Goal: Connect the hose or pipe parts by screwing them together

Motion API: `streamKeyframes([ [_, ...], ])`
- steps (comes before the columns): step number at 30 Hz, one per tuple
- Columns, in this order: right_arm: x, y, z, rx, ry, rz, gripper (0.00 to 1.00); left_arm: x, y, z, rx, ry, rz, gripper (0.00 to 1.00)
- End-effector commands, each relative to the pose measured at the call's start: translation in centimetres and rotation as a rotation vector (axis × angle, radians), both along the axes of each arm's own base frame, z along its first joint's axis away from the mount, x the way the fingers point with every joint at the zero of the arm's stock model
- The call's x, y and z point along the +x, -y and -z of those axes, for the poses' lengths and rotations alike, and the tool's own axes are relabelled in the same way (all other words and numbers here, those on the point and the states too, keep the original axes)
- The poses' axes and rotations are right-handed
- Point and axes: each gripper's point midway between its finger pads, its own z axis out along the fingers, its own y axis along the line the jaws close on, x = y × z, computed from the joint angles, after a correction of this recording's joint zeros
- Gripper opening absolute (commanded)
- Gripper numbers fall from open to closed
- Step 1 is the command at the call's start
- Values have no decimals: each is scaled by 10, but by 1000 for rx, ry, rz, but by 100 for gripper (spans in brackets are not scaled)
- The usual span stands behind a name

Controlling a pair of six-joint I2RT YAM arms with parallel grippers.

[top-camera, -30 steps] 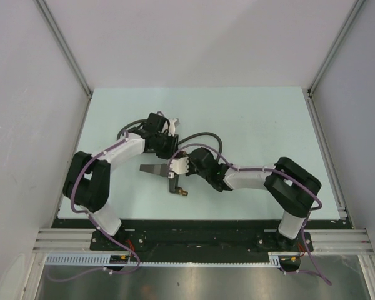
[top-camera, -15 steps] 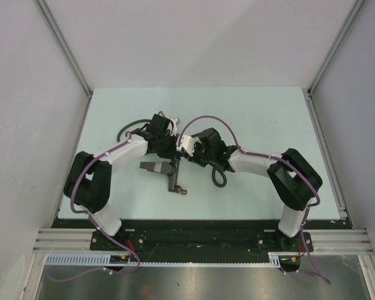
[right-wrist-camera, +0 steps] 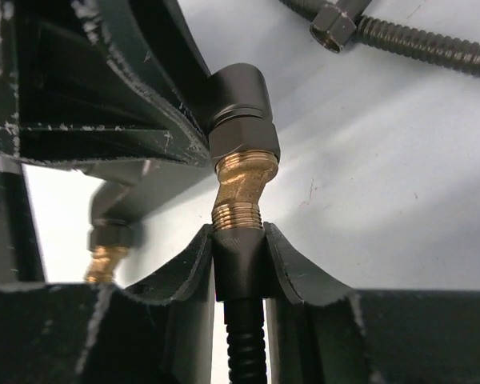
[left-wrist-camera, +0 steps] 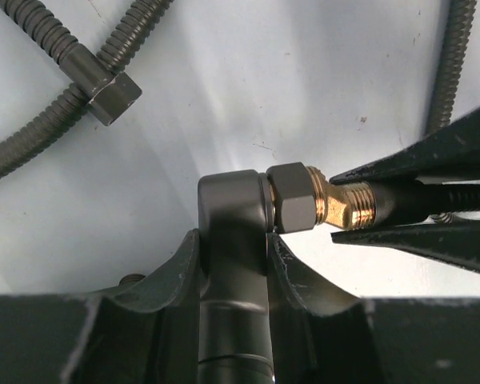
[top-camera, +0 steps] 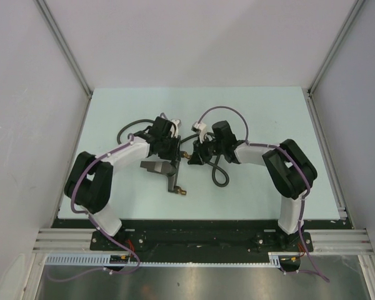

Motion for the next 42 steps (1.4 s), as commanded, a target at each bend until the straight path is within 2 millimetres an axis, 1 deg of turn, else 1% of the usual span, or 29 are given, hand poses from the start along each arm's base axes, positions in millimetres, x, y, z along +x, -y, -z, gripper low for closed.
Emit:
streamKeyframes([
  [1,11,-39,-102,390,4,-123,0,-24,81,-69,-317,96,241,0],
  [6,-4,-37,-100,444,-185,-176,0,-23,83,-84,-333,194,306,0],
  [8,-13,-38,-100,450,-232,-209,0,-18,82,-87,-323,241,315,0],
  [11,-18,-37,-101,478,-320,-198,0,-12,79,-89,-298,292,303,0],
  [12,-16,-37,-114,531,-274,-215,0,-12,76,-86,-291,299,296,0],
  [13,-17,-36,-113,552,-400,-176,0,-9,75,-91,-295,331,290,0],
  [14,-17,-35,-114,578,-434,-166,0,-6,73,-91,-287,344,267,0],
  [15,-16,-32,-127,647,-396,-184,0,-7,71,-87,-281,344,258,0],
  [16,-14,-30,-122,676,-437,-162,0,-4,70,-89,-282,362,246,0],
  [17,-13,-27,-125,716,-549,-127,0,0,66,-91,-269,377,213,0],
  [18,-13,-22,-134,773,-515,-145,0,1,62,-88,-257,382,193,0],
  [19,-12,-22,-133,783,-540,-133,0,3,59,-87,-244,386,175,0],
  [21,-16,-21,-127,755,-491,-146,0,6,55,-83,-226,389,162,0],
  [23,-14,-18,-126,735,-436,-135,0,4,57,-81,-239,370,174,0],
  [25,-11,-16,-118,699,-453,-114,0,2,63,-81,-277,341,203,0],
  [26,-12,-15,-118,685,-445,-129,4,1,65,-82,-292,330,205,0],
  [29,-14,-9,-108,639,-418,-143,24,2,62,-82,-302,304,196,0],
  [30,-12,-6,-106,624,-390,-134,27,4,61,-85,-303,301,192,0],
  [31,-12,-3,-102,609,-370,-126,32,0,58,-79,-291,268,197,0],
  [32,-7,1,-99,596,-348,-108,40,2,55,-80,-286,261,192,0],
  [33,-7,3,-96,560,-373,-76,43,3,54,-82,-283,256,193,0],
  [34,2,6,-89,526,-267,-62,47,3,49,-79,-258,239,187,0],
  [35,3,11,-70,449,-327,-4,56,3,46,-79,-248,233,186,0],
  [36,7,16,-65,409,-277,20,60,4,45,-83,-241,238,187,0],
  [37,13,18,-71,370,-148,29,65,3,40,-81,-214,230,182,0],
  [38,11,24,-63,316,-161,51,81,2,38,-81,-203,226,177,0],
  [39,12,28,-63,294,-140,62,90,1,35,-82,-190,214,172,0],
  [40,18,35,-71,273,-63,78,99,0,34,-83,-187,209,166,0],
  [42,18,44,-67,215,-57,114,100,-3,31,-82,-179,184,156,0],
])
